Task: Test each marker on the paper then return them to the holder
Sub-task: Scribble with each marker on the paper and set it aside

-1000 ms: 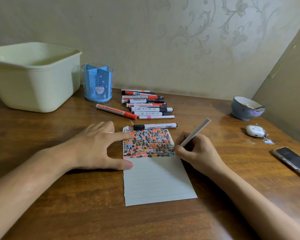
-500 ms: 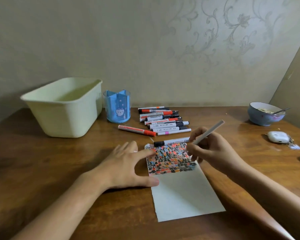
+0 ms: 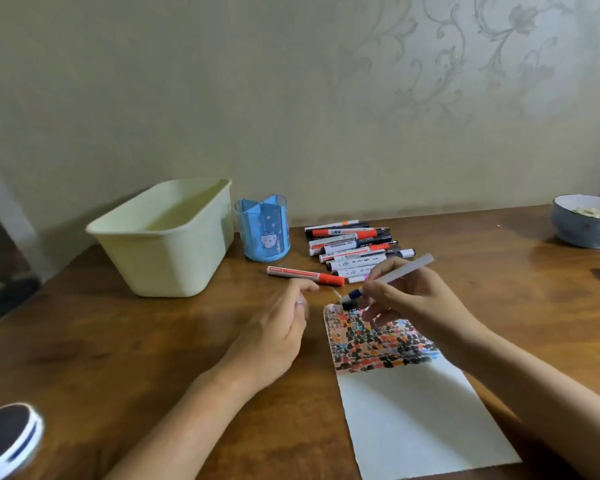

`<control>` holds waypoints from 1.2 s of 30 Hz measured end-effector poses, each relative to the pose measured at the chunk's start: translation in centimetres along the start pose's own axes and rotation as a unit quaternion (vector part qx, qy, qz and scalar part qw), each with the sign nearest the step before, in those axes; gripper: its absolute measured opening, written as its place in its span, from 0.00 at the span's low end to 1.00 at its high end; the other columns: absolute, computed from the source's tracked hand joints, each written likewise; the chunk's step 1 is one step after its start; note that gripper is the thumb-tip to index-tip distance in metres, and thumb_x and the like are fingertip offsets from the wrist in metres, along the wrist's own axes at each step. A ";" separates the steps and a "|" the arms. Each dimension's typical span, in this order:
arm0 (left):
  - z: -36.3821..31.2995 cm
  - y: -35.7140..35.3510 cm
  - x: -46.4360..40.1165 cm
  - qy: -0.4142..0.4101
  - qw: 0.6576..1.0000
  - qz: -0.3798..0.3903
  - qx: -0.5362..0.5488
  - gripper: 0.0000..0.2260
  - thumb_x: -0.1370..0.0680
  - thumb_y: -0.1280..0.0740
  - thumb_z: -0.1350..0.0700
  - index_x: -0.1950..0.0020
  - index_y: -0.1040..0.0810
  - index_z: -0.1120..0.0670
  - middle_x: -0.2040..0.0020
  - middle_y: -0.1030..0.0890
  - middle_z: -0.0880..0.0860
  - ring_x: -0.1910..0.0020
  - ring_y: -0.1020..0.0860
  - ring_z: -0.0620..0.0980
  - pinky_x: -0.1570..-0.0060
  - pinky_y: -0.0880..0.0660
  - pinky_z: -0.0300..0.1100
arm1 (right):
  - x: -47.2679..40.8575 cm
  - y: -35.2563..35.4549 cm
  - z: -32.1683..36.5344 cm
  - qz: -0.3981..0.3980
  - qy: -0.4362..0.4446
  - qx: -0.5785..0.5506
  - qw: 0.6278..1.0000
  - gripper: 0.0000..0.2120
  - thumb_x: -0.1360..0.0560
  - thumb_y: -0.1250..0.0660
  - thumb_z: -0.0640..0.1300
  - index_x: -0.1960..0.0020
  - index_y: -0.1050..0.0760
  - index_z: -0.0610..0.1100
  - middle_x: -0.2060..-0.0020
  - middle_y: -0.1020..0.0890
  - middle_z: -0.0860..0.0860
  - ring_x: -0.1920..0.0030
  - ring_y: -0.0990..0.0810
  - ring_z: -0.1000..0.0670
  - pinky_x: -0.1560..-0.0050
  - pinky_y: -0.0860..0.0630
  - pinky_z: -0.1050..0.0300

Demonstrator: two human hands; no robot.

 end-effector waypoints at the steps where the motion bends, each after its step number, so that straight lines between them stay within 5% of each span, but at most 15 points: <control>1: 0.1 0.0 -0.1 0.000 1.000 -0.009 0.001 0.11 0.15 0.48 0.51 0.37 0.38 0.35 0.54 0.26 0.40 0.54 0.27 0.34 0.58 0.30 0.29 | 0.2 0.2 -0.1 0.002 -0.001 0.002 1.000 0.12 0.27 0.28 0.46 0.50 0.22 0.37 0.60 0.14 0.42 0.59 0.14 0.42 0.53 0.17 0.47; 9: -0.1 0.5 0.0 0.011 0.997 -0.075 0.008 0.11 0.25 0.28 0.50 0.52 0.31 0.44 0.59 0.17 0.42 0.58 0.20 0.37 0.64 0.26 0.30 | 0.4 0.3 -0.1 0.016 0.019 -0.055 0.998 0.16 0.27 0.33 0.51 0.51 0.23 0.38 0.62 0.15 0.43 0.59 0.15 0.43 0.53 0.19 0.49; 20: -1.0 0.2 0.5 -0.013 0.997 -0.069 0.031 0.07 0.25 0.30 0.46 0.54 0.26 0.46 0.60 0.16 0.40 0.60 0.18 0.37 0.63 0.18 0.48 | 0.7 -0.1 -0.2 0.030 0.032 -0.056 0.997 0.09 0.22 0.33 0.45 0.51 0.23 0.38 0.63 0.15 0.46 0.59 0.15 0.45 0.56 0.19 0.53; 27: -1.0 0.2 0.6 -0.025 0.997 -0.065 0.034 0.07 0.25 0.30 0.45 0.54 0.26 0.46 0.59 0.16 0.41 0.60 0.19 0.36 0.66 0.21 0.40 | 0.8 -0.4 -0.4 0.044 0.021 -0.048 0.998 0.11 0.25 0.32 0.48 0.51 0.21 0.39 0.60 0.15 0.44 0.58 0.15 0.44 0.53 0.18 0.49; 31: -0.7 0.2 0.4 -0.072 0.995 -0.074 0.006 0.14 0.28 0.37 0.37 0.53 0.22 0.44 0.59 0.20 0.36 0.54 0.22 0.36 0.65 0.27 0.30 | 0.8 -0.4 -0.5 0.053 0.024 -0.037 0.998 0.12 0.27 0.30 0.47 0.50 0.19 0.39 0.59 0.15 0.44 0.58 0.15 0.47 0.54 0.18 0.52; 36: -0.3 0.6 0.3 -0.100 0.986 -0.120 -0.057 0.17 0.27 0.40 0.35 0.48 0.22 0.44 0.62 0.26 0.40 0.58 0.25 0.39 0.72 0.33 0.29 | 0.8 -0.2 -0.6 0.054 0.023 -0.038 0.998 0.11 0.27 0.30 0.45 0.49 0.17 0.39 0.61 0.14 0.45 0.58 0.15 0.46 0.55 0.18 0.54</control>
Point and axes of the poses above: each hand's wrist, its own x-axis away from the middle knuckle, its own y-axis out of the back of the hand, z = x × y, the point moved 2 cm from there along -x, towards the middle knuckle
